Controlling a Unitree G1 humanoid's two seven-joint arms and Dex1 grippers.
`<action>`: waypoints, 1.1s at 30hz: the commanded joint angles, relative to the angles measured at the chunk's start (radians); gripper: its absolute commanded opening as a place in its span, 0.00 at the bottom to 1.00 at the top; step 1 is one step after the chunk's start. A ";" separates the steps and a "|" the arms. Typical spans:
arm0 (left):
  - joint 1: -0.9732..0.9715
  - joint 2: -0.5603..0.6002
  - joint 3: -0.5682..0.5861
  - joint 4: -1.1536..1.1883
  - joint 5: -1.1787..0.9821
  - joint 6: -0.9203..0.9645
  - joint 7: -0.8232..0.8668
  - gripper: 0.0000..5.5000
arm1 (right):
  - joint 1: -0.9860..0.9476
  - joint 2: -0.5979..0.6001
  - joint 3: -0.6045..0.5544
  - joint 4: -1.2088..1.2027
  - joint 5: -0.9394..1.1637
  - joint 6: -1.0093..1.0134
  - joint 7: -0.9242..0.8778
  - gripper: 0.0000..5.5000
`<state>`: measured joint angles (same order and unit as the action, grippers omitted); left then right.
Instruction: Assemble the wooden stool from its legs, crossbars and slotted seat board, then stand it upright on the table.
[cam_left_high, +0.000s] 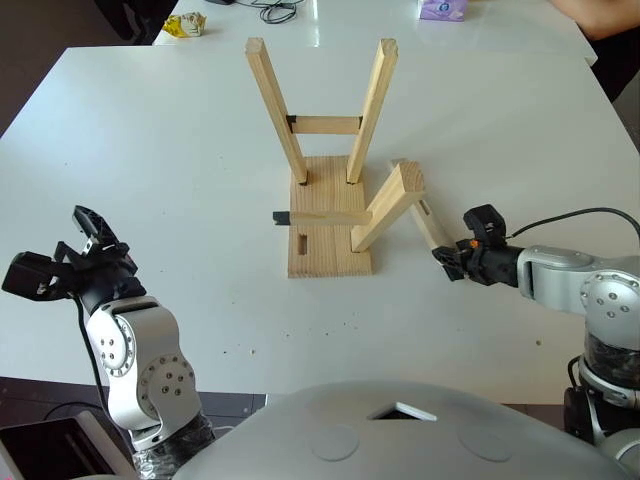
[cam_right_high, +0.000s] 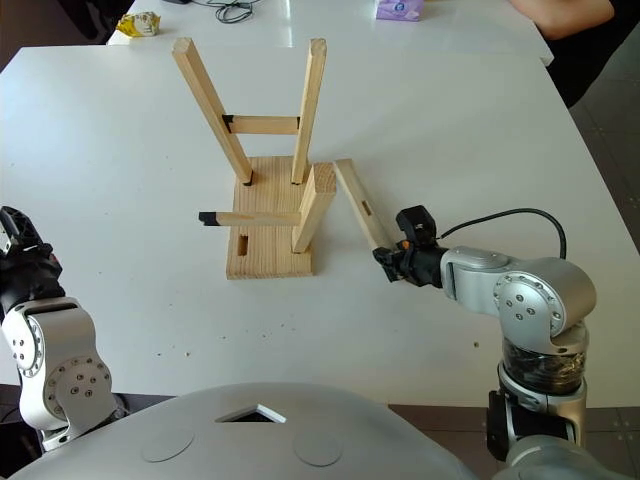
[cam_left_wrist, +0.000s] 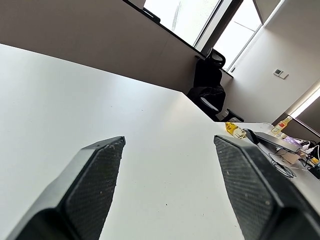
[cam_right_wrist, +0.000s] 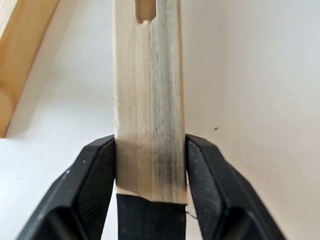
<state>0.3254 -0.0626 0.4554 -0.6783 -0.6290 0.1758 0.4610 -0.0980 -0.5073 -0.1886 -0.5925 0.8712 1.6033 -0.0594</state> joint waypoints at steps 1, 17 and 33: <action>-0.012 -0.016 0.009 0.001 0.005 -0.004 0.004 0.60 | -0.103 0.057 -0.049 0.004 -0.077 -0.101 -0.004 0.38; -0.245 0.158 0.062 0.115 -0.100 0.083 -0.078 0.60 | -0.549 0.193 -0.104 0.414 -0.288 -0.620 0.052 0.38; -0.760 0.357 -0.020 0.366 -0.522 0.365 -0.356 0.60 | -0.682 0.237 -0.249 0.435 0.094 -0.774 0.381 0.38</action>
<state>-0.3795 0.2859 0.4702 -0.3338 -1.0832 0.4885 0.1527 -0.7583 -0.2706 -0.4367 -0.1378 0.8734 0.8002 0.2549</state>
